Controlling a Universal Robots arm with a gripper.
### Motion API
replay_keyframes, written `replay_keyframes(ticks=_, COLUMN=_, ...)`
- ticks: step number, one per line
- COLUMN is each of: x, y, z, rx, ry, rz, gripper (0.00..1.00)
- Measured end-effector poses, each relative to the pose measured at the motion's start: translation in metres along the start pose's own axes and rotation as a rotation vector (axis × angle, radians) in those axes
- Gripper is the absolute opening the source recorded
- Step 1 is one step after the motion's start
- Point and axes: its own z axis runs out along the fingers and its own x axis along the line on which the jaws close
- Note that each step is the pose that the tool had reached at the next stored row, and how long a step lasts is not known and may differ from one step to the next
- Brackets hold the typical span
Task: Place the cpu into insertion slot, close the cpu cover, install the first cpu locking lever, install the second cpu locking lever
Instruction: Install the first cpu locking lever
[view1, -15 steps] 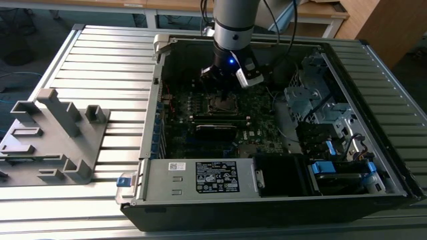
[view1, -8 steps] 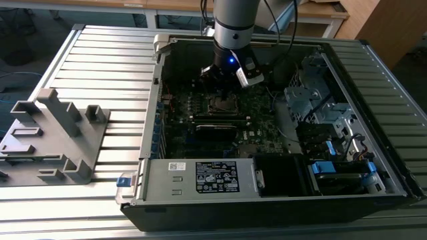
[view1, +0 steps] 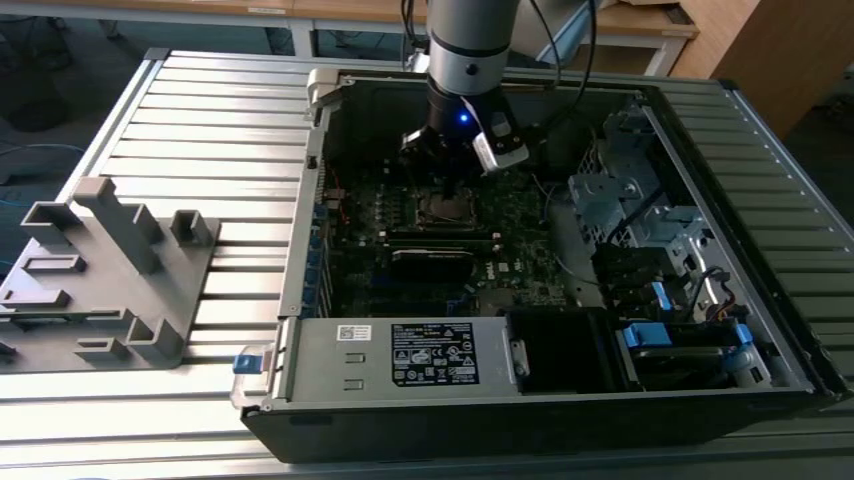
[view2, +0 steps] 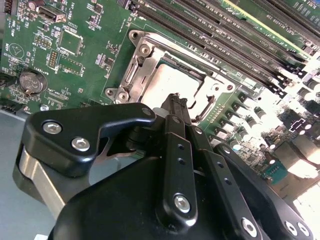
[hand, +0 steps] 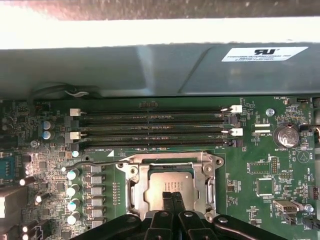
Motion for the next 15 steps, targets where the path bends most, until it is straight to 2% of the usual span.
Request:
replay_keyframes(ticks=9, x=0.0001, y=0.0, z=-0.0017, rx=0.0, ry=0.0, rz=0.0, gripper=0.1)
replay_keyframes(ticks=15, x=0.0045, y=-0.0001, z=-0.0018, rx=0.0, ry=0.0, rz=0.0, gripper=0.1)
